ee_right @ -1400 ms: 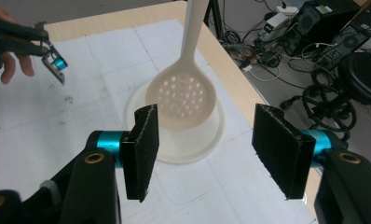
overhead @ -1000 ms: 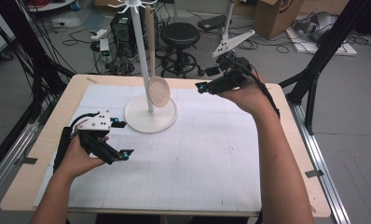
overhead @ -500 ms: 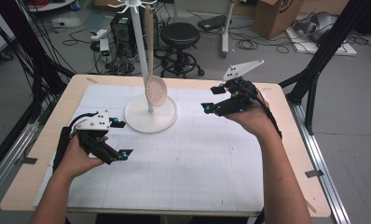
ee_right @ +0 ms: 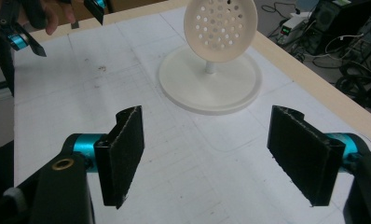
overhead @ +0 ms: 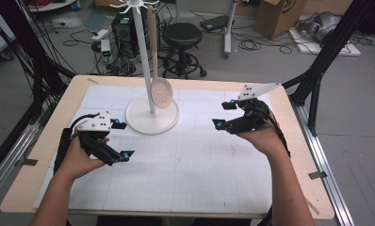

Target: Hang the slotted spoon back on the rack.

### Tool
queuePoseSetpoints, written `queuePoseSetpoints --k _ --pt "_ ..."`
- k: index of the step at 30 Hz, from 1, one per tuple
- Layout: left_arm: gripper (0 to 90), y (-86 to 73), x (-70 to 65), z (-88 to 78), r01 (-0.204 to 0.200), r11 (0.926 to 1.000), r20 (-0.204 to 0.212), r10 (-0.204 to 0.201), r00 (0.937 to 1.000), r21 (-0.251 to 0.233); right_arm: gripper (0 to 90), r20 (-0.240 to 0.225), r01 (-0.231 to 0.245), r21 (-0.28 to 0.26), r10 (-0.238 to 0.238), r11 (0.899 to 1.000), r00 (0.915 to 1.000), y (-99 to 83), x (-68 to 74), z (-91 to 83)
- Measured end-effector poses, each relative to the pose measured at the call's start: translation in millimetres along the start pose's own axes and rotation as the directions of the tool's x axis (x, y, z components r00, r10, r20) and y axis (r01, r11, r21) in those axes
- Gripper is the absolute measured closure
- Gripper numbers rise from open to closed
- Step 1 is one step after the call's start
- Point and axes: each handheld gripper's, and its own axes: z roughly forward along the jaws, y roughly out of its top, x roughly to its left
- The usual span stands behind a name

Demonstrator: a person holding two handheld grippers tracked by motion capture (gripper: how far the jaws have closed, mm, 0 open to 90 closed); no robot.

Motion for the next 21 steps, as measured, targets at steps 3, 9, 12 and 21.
queuePoseSetpoints --k 3,9,12,21 --pt "1.8 0.1 -0.6 -0.3 -0.001 1.0000 0.002 0.001 1.0000 -0.002 26.4 -0.002 -0.013 -0.008 0.013 1.000 0.9999 -10.7 0.9 -2.5" --pt "1.8 -4.8 0.1 0.1 0.010 0.9999 0.000 -0.010 0.9999 -0.001 24.8 -0.009 -0.031 -0.024 0.031 0.999 0.9995 -30.5 4.6 -5.1" --pt "1.8 -7.7 1.0 -1.1 0.019 0.9998 -0.005 -0.019 0.9998 0.002 23.8 -0.005 -0.034 -0.032 0.034 0.999 0.9994 -39.1 6.0 -5.0" --pt "1.8 -9.4 2.8 -4.7 0.028 0.9996 -0.011 -0.028 0.9996 -0.008 21.7 -0.004 -0.066 -0.066 0.066 0.996 0.9978 -73.6 13.1 -1.2"
